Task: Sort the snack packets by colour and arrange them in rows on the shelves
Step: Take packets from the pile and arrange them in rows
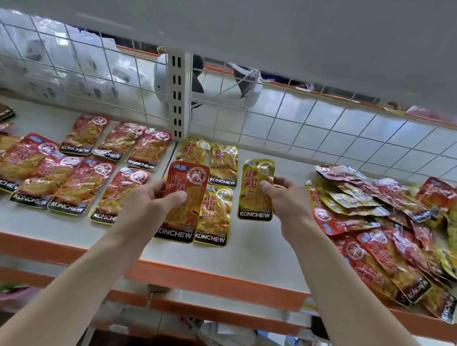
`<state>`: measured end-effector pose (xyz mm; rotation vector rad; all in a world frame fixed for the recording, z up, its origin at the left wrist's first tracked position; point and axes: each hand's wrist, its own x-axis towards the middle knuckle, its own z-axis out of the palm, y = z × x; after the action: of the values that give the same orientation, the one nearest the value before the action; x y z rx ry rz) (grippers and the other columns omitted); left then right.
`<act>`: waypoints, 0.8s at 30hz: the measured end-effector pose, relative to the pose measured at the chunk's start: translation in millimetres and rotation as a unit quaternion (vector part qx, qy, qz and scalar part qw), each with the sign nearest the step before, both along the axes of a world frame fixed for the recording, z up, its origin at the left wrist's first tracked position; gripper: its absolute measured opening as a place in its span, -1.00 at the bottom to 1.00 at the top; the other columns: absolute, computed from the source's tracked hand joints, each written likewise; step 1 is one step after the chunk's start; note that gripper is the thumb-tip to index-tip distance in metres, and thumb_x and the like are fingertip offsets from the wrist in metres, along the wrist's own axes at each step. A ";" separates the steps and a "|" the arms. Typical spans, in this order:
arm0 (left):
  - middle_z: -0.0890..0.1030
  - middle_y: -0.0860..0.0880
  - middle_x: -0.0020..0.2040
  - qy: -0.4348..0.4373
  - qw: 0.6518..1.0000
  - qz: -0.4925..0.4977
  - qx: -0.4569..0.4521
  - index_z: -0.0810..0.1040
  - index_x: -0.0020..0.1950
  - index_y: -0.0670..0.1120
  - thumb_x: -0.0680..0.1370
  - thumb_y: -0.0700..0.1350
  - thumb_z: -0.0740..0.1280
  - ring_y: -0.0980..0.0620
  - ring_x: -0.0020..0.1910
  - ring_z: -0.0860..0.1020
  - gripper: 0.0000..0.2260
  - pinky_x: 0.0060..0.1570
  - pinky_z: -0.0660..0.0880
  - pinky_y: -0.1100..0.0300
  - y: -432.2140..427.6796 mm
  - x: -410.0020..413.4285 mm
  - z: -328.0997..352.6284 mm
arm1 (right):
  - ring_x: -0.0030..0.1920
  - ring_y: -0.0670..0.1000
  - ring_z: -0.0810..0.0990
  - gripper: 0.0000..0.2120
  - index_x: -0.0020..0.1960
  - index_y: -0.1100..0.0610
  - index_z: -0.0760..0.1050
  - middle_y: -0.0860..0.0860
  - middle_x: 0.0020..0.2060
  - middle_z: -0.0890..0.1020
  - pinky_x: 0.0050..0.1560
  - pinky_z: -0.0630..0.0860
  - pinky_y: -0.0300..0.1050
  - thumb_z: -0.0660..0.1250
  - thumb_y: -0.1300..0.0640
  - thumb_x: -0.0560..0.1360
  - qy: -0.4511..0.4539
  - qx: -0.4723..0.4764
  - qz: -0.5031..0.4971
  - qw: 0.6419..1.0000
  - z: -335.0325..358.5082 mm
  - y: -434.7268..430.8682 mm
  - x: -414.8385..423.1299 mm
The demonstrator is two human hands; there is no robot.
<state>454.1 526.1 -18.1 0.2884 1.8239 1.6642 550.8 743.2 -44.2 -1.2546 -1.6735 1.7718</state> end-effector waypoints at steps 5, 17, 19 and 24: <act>0.73 -0.05 -0.10 -0.002 1.000 -0.019 0.007 0.64 0.04 -0.03 0.59 -0.19 0.35 -0.12 0.00 0.68 -0.89 0.08 0.59 -0.08 9.4 -12.0 -3.2 | -0.04 0.12 0.70 -0.73 0.16 0.25 0.59 0.14 -0.01 0.70 0.05 0.65 0.10 0.45 0.24 0.48 -0.055 0.043 -0.019 0.997 -13.4 17.5 -19.1; 0.73 -0.06 -0.12 0.006 0.999 -0.040 0.018 0.63 0.07 -0.07 0.59 -0.19 0.35 -0.04 -0.11 0.70 -0.89 -0.06 0.62 0.02 19.8 -36.1 -1.9 | -0.02 0.10 0.65 -0.81 0.01 0.21 0.65 0.11 -0.12 0.68 -0.03 0.52 -0.12 0.44 0.10 0.48 -0.158 0.171 -0.024 0.972 -16.9 34.8 -51.0; 0.73 -0.06 -0.10 0.009 0.999 -0.039 0.018 0.63 0.07 -0.05 0.59 -0.20 0.35 -0.05 -0.10 0.70 -0.89 -0.07 0.62 0.04 19.9 -37.5 -1.0 | -0.02 0.15 0.61 -0.77 -0.03 0.27 0.65 0.17 -0.13 0.68 -0.07 0.44 -0.10 0.40 0.09 0.50 -0.194 0.211 -0.012 0.958 -14.8 33.1 -51.0; 0.73 -0.03 -0.12 0.010 0.999 -0.033 0.020 0.63 0.05 -0.04 0.59 -0.20 0.34 0.00 -0.13 0.70 -0.89 -0.14 0.63 0.11 18.1 -39.8 -0.5 | -0.06 0.17 0.58 -0.72 -0.08 0.29 0.63 0.20 -0.15 0.66 -0.13 0.37 -0.15 0.36 0.04 0.53 -0.245 0.263 0.008 0.933 -14.0 30.6 -50.1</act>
<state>414.3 544.2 -18.6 0.3796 1.7777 1.6582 500.7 773.8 -58.2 -1.4810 -2.2313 0.9337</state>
